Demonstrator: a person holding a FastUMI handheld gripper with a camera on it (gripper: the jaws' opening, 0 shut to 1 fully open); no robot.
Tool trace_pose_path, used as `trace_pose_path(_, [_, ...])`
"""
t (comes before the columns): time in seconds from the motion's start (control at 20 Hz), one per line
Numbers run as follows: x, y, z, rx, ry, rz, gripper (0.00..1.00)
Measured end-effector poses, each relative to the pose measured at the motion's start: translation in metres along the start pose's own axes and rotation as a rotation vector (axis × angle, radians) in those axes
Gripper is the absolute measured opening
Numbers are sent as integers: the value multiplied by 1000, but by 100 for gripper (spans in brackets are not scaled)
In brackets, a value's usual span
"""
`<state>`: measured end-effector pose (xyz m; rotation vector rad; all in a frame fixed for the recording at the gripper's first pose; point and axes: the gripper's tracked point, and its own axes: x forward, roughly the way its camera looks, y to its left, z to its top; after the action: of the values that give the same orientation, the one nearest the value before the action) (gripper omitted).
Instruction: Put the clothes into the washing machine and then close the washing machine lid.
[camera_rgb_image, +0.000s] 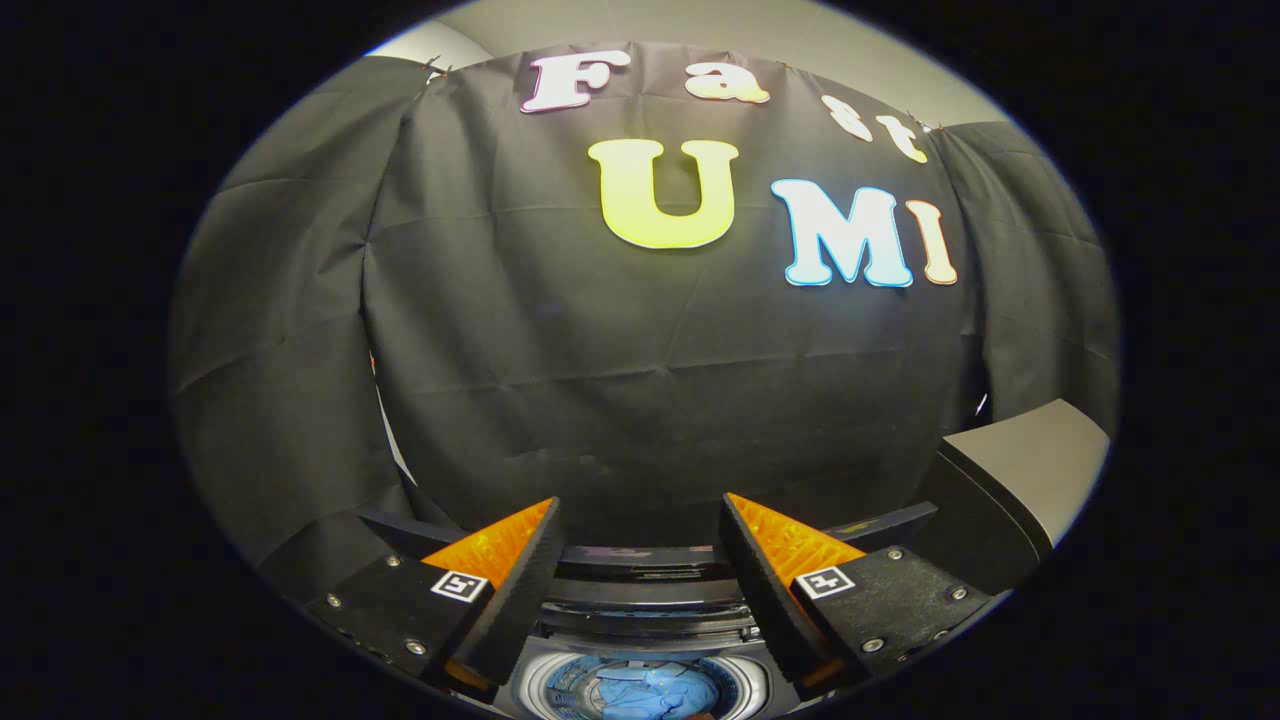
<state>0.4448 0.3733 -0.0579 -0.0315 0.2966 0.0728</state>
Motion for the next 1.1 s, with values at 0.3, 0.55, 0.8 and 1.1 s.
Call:
trace_pose_path(0.3, [-15, 0, -7, -9, 10, 9, 96])
trace_pose_path(0.55, [-34, 3, -15, -8, 23, 23, 96])
trace_pose_path(0.8, [-52, 5, -28, -8, 37, 43, 96])
trace_pose_path(1.1, [-71, 6, -40, -19, -7, 49, 96])
